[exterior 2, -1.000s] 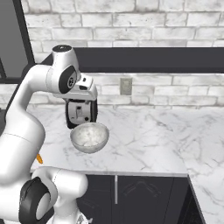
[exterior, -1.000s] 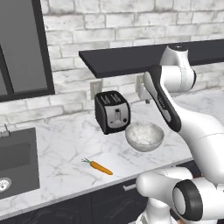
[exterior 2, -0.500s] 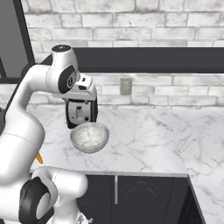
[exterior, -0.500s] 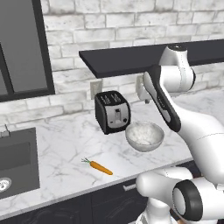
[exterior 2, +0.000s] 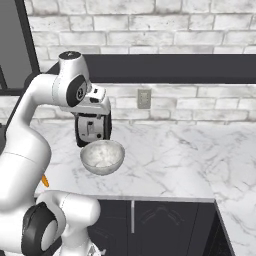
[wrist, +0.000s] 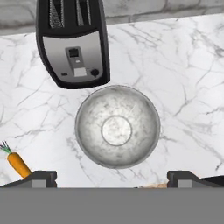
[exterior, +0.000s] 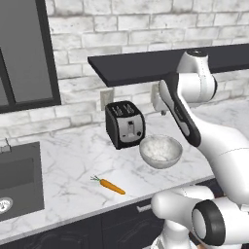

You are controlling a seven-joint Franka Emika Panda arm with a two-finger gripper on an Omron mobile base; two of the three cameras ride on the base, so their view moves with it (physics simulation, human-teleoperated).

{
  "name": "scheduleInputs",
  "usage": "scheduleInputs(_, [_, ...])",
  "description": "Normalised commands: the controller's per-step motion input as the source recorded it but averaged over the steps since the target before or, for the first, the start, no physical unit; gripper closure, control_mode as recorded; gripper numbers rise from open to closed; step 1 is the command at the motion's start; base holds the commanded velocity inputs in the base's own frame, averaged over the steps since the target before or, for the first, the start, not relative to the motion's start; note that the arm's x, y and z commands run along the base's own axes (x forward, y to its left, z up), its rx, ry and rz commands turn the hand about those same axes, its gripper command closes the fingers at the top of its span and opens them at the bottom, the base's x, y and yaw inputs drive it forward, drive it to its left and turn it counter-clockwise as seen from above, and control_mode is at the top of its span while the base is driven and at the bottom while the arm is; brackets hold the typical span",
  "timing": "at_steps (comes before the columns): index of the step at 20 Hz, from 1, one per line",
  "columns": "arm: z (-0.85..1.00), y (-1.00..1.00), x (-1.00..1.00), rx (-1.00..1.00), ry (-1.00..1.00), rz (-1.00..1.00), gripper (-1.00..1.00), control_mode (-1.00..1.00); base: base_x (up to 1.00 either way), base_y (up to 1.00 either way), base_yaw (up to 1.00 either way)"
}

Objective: Place the two vegetables and bowl onto the tray for setting up a vegetable dip station.

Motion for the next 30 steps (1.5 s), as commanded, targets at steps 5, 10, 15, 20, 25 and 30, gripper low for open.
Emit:
scheduleInputs(5, [-0.01,0.12,-0.02,-0.11,0.00,0.00,-1.00,-1.00,0.00,0.00,0.00])
scheduleInputs(10, [-0.08,0.23,-0.05,-0.03,0.12,0.00,-1.00,-1.00,0.00,0.00,0.00])
scheduleInputs(15, [-0.16,0.19,-0.02,0.00,0.26,0.00,-1.00,-1.00,0.00,0.00,0.00])
scheduleInputs(20, [-0.26,0.18,-0.03,0.00,0.20,0.00,-1.00,-1.00,0.00,0.00,0.00])
scheduleInputs(25, [-0.32,0.14,-0.07,0.00,0.03,0.00,-1.00,-1.00,0.00,0.00,0.00])
scheduleInputs(30, [-0.36,0.09,-0.13,0.00,0.00,0.00,-1.00,-1.00,0.00,0.00,0.00])
